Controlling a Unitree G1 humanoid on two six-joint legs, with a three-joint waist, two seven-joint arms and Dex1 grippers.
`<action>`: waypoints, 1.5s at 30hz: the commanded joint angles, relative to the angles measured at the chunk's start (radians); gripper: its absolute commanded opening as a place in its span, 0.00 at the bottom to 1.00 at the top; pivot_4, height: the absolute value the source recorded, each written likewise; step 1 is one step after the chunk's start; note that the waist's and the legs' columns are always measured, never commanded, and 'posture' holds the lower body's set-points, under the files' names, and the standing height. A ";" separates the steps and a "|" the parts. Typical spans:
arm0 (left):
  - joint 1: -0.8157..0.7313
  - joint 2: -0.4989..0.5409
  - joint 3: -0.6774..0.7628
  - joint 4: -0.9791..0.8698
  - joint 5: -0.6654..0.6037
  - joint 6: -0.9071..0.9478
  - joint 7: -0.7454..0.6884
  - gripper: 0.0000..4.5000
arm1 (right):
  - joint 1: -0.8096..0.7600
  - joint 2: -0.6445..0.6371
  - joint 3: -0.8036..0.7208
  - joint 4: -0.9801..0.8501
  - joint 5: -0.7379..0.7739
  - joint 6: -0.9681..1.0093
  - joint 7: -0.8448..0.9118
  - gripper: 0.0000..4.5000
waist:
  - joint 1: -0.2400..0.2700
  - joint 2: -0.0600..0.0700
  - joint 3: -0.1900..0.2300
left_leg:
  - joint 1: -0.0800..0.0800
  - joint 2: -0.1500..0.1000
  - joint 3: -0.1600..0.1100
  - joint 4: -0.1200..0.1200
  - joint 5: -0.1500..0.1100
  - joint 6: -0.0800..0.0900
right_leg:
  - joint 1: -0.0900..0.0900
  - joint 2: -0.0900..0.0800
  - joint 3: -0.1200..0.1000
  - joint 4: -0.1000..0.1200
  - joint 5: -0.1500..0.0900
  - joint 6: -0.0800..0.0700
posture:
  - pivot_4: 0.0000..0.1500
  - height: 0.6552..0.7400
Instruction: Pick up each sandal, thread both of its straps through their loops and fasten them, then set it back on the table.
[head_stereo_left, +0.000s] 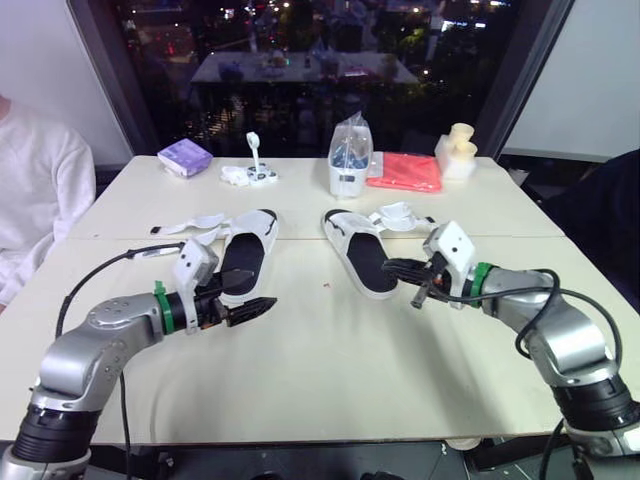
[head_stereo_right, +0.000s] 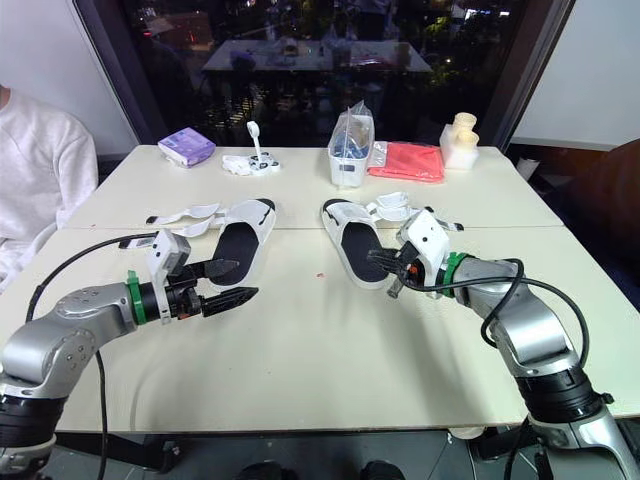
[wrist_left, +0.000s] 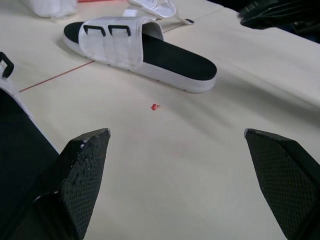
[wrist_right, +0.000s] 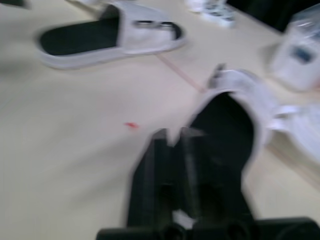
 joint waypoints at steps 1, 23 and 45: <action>0.000 -0.007 0.022 -0.038 -0.001 -0.020 0.008 1.00 | -0.063 0.014 0.066 0.118 -0.155 -0.158 -0.052 0.52 | -0.002 0.000 0.000 | 0.000 0.000 0.000 0.000 0.000 0.000 | 0.000 0.000 0.000 0.000 0.000 0.000 | 1.00 1.00; 0.049 -0.036 0.034 -0.107 -0.001 -0.014 0.073 1.00 | -0.713 0.358 0.378 1.450 -0.745 -0.778 -0.579 0.99 | -0.034 0.001 0.001 | 0.000 0.001 -0.001 -0.002 0.007 -0.012 | -0.001 0.001 0.000 0.002 0.000 0.001 | 1.00 1.00; 0.102 -0.035 0.060 -0.174 -0.016 0.003 0.126 1.00 | -0.777 0.457 0.330 1.528 -0.768 -0.777 -0.675 0.01 | -0.055 0.005 0.003 | 0.000 0.001 -0.002 -0.003 0.008 -0.013 | -0.002 0.001 0.000 0.004 0.000 0.001 | 1.00 1.00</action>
